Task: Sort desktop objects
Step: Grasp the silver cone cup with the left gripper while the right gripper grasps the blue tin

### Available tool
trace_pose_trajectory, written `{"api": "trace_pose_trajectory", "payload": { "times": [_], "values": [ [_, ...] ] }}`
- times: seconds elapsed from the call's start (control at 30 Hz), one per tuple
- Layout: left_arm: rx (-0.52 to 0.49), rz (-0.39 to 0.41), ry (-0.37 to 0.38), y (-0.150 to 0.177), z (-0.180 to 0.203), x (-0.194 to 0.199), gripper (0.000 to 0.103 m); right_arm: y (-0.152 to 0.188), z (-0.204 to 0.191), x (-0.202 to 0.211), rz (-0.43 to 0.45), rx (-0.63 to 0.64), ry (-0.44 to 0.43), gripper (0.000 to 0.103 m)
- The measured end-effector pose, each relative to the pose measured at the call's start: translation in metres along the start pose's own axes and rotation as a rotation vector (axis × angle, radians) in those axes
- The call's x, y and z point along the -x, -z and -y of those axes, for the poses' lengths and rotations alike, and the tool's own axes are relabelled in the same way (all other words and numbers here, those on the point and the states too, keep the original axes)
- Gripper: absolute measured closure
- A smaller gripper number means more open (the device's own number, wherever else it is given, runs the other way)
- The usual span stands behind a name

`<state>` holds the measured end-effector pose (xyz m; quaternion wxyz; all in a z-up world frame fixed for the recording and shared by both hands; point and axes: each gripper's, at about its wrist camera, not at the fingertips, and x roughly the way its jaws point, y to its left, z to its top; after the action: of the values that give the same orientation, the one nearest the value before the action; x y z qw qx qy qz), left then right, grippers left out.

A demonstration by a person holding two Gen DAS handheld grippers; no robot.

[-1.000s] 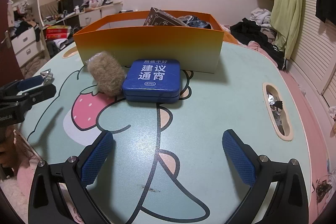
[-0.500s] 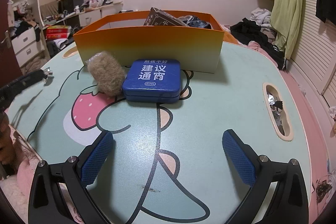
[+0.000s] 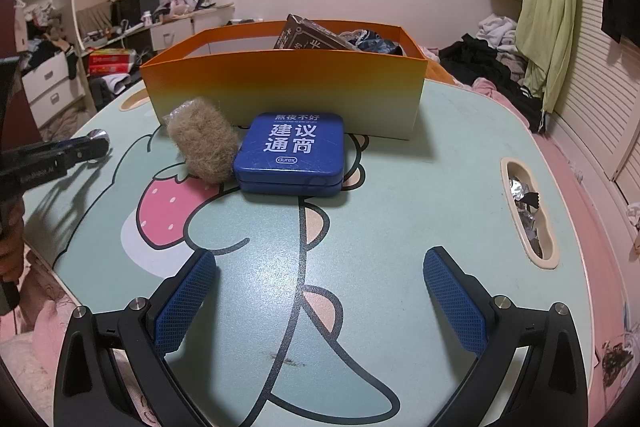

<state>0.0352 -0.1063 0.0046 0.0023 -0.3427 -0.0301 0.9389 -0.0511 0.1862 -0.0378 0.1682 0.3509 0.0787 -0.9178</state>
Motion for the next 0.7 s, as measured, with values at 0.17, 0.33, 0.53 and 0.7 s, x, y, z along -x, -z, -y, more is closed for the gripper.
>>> {"api": "trace_pose_trajectory", "payload": {
  "times": [0.17, 0.33, 0.53, 0.7],
  "values": [
    [-0.056, 0.03, 0.073, 0.0, 0.025, 0.014, 0.074, -0.034, 0.021, 0.002, 0.017, -0.155, -0.052, 0.01],
    [-0.073, 0.037, 0.127, -0.002, 0.044, 0.021, 0.074, -0.061, 0.001, -0.024, -0.041, -0.087, -0.043, 0.021],
    [-0.086, 0.052, 0.139, -0.004, 0.049, 0.028, 0.074, -0.061, -0.018, -0.049, -0.096, -0.032, 0.028, 0.037],
    [-0.085, 0.074, 0.154, -0.016, 0.052, 0.034, 0.074, -0.048, -0.002, -0.013, -0.025, -0.086, -0.018, 0.038]
  ]
}}
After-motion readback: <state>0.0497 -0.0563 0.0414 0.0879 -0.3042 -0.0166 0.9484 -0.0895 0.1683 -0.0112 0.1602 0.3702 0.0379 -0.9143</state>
